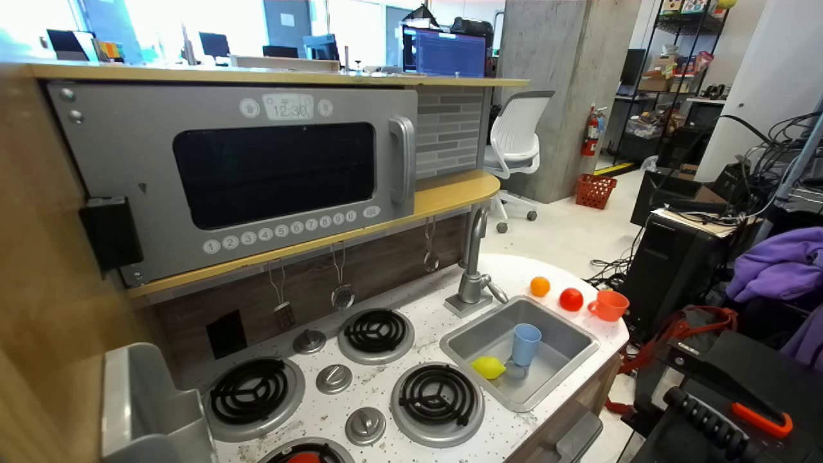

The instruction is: Move the orange object to the right front of the stove

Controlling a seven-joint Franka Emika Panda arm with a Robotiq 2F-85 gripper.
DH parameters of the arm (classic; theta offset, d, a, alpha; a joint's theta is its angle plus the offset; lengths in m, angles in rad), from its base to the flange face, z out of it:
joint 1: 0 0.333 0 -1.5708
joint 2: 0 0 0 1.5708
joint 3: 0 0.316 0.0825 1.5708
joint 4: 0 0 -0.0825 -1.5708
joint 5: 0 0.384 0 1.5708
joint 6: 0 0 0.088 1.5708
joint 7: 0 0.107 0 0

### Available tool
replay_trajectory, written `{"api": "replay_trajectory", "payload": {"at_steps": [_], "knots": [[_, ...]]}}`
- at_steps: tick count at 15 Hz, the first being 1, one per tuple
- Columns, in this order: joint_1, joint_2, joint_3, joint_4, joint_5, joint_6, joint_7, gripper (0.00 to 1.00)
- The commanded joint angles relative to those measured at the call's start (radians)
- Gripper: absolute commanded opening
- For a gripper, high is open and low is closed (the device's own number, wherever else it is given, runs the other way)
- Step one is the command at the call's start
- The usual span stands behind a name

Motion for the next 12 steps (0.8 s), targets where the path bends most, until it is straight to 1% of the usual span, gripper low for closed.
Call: {"api": "replay_trajectory", "payload": {"at_steps": [1,9,12], "knots": [[0.016,-0.001,-0.013,0.002,-0.007,-0.005,0.007,1.00],[0.016,-0.001,-0.013,0.002,-0.007,-0.005,0.007,1.00],[0.020,0.049,-0.006,0.026,-0.001,0.016,0.043,1.00]]}}
